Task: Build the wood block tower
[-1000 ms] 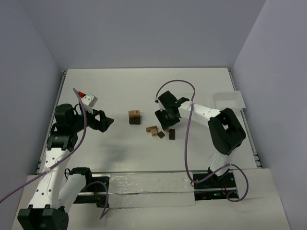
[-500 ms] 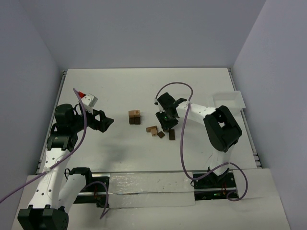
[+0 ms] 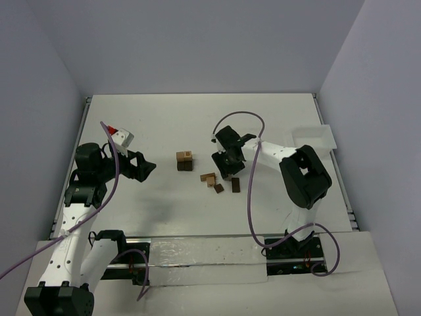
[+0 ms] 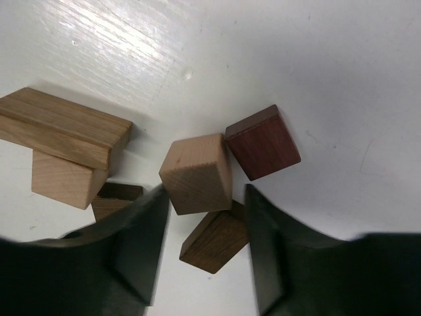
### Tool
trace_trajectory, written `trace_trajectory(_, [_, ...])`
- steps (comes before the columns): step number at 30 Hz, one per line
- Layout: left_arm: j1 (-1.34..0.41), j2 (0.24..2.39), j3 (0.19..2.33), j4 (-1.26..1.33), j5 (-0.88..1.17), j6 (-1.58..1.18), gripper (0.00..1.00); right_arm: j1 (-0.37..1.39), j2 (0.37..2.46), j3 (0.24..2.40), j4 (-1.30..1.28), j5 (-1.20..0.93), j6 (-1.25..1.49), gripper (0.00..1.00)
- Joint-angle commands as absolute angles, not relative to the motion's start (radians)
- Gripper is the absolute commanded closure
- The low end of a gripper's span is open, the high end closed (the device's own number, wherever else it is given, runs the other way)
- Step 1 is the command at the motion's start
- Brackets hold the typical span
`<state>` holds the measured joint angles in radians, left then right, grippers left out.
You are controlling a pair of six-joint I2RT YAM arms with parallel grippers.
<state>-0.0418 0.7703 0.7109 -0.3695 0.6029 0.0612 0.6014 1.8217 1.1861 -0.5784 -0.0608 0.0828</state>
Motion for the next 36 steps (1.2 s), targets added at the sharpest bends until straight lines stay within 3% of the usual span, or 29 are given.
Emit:
trace_trajectory(1, [-0.035,0.756,0.707,-0.334,0.615,0.067,0.01,0.598,1.821,1.238,-0.550,-0.054,0.068,0.49])
trace_trajectory(11, [-0.035,0.756,0.706,-0.325,0.618,0.061,0.01,0.665,1.667,1.134,-0.573,-0.092,0.138,0.87])
trace_trajectory(16, [-0.035,0.758,0.706,-0.323,0.623,0.058,0.01,0.742,1.593,1.088,-0.550,-0.063,0.154,0.89])
trace_trajectory(36, [-0.035,0.757,0.701,-0.326,0.620,0.067,0.01,0.744,1.769,1.186,-0.573,-0.020,0.168,0.94])
